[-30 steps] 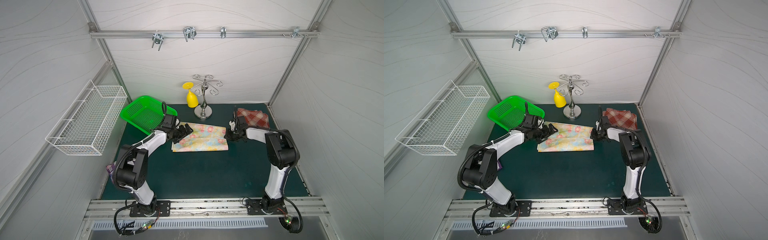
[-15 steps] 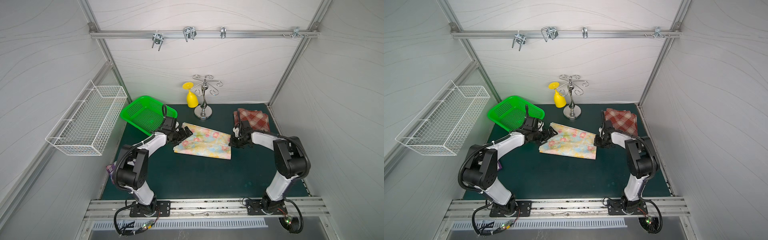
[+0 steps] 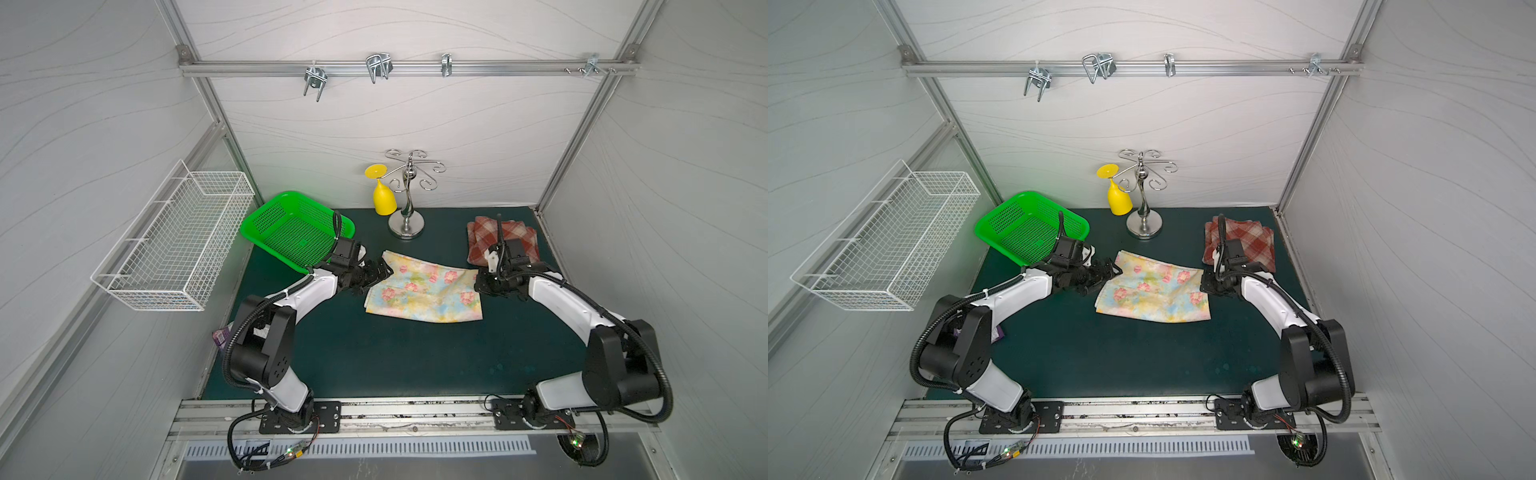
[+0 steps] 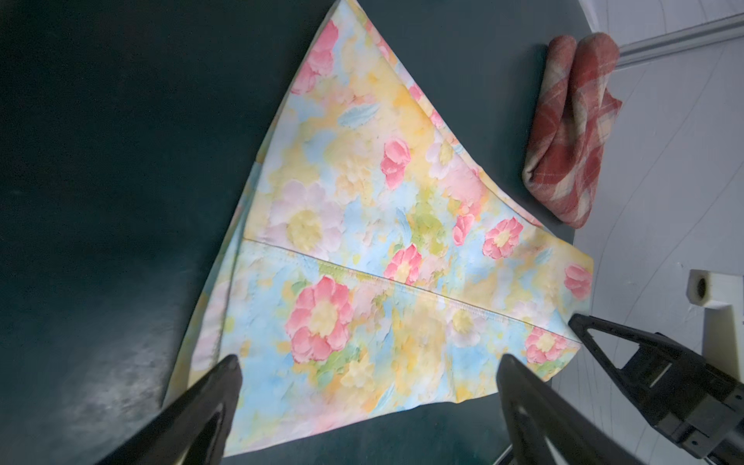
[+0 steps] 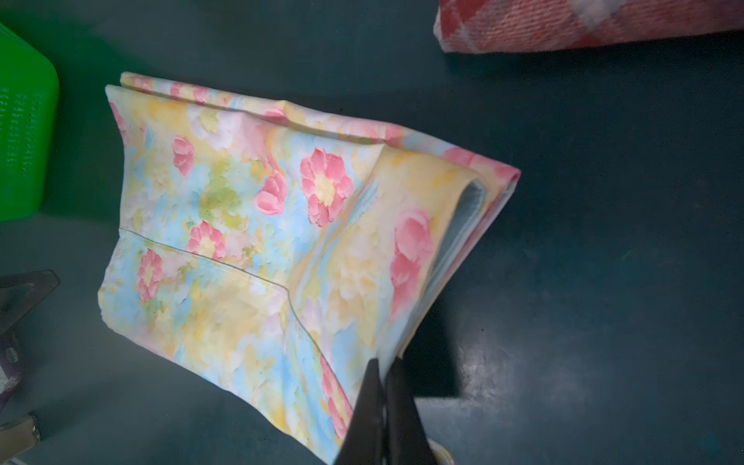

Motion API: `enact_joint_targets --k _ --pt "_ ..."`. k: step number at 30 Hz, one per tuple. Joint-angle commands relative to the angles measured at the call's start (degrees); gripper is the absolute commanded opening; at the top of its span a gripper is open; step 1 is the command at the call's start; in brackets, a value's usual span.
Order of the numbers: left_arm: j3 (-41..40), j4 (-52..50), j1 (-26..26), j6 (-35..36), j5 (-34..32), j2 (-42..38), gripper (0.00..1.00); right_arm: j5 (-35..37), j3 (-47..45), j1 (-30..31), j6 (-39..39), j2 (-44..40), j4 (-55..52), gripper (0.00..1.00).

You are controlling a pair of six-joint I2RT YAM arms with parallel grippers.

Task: Fold and stack skirts
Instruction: Fold the skirt at the center of the table.

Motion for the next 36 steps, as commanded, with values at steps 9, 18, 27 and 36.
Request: enact_joint_targets --k 9,18,27,36 --pt "10.77 0.13 -10.45 0.38 -1.77 10.82 1.00 0.59 7.47 0.32 -1.94 -1.82 -8.11 0.00" --pt "10.27 4.34 -10.91 -1.21 -0.58 16.95 0.99 2.65 11.98 4.21 -1.31 -1.10 -10.69 0.00" --pt "10.35 6.60 -11.63 -2.39 -0.11 19.73 0.99 7.50 21.20 12.01 -0.76 3.59 -14.77 0.00" --pt "8.85 7.90 -12.07 -3.26 -0.32 17.31 0.99 10.29 29.17 18.63 0.84 11.41 -16.77 0.00"
